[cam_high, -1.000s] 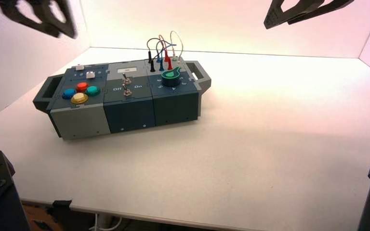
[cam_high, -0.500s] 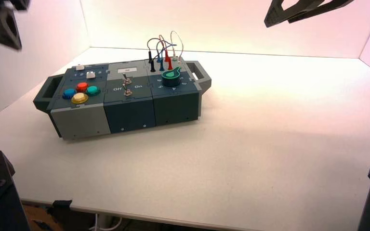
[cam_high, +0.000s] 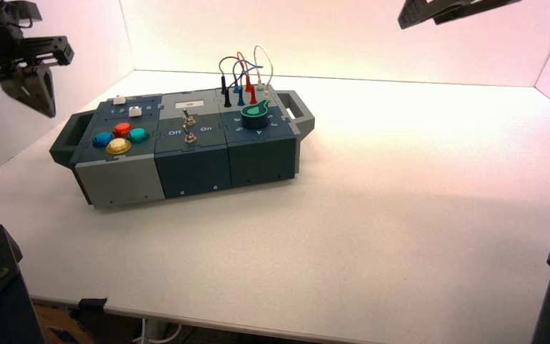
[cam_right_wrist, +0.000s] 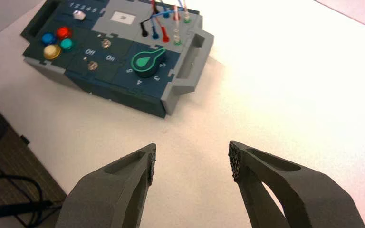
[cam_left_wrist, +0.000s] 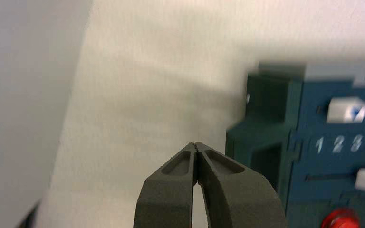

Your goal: Push the blue button with the right gripper.

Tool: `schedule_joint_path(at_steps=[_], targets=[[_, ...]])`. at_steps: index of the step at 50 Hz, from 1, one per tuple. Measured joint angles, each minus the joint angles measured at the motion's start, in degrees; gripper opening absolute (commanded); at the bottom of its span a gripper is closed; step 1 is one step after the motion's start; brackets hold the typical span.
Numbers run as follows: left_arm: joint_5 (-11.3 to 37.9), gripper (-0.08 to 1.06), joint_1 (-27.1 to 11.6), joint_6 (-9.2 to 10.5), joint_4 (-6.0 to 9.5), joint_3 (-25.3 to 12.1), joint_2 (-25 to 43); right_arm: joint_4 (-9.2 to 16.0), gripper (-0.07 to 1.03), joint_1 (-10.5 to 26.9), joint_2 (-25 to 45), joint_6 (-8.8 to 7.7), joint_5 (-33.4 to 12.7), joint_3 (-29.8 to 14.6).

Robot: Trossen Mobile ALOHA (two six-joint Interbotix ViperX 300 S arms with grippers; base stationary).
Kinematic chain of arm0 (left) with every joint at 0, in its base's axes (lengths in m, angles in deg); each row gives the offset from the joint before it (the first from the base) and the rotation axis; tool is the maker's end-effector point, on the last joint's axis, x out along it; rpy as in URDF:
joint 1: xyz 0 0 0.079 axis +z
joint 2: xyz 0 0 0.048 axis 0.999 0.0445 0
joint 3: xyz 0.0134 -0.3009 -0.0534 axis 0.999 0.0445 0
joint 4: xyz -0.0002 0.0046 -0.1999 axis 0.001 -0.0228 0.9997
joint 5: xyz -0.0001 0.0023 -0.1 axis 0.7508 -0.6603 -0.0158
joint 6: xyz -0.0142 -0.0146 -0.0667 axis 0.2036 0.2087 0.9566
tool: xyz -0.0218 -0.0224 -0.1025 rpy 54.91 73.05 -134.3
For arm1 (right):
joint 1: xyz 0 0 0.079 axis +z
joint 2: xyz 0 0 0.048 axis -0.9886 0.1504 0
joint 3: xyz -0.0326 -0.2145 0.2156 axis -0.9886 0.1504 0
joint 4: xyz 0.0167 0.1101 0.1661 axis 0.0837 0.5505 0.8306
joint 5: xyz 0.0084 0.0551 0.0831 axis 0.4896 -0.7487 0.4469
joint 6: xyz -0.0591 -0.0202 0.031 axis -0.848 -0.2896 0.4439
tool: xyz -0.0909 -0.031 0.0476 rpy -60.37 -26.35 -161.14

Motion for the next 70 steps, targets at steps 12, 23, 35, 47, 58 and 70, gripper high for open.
schedule_joint_path(at_steps=[12,23,35,47,58,70], targets=[[2.81,-0.03,-0.44,1.05,0.0,-4.66,6.5,0.0,0.79,-4.66,0.62,0.18,-0.09,0.0],[3.34,-0.03,-3.25,2.11,-0.35,-6.86,9.93,0.0,0.79,-4.66,0.53,0.18,0.0,0.0],[4.48,-0.03,-5.63,2.37,-0.53,-9.84,13.36,0.0,0.79,-4.66,0.53,0.09,-0.09,-0.09],[5.45,-0.03,-10.55,3.08,-0.53,-12.83,15.91,0.0,0.79,-4.92,0.62,0.88,-0.09,0.0],[6.86,-0.03,-15.56,5.27,-0.53,-17.05,17.75,0.0,0.79,-4.92,0.62,1.14,-0.09,0.0],[9.58,-0.03,-20.65,6.59,-0.44,-21.97,20.3,0.0,0.79,-5.01,0.62,1.14,-0.09,0.0]])
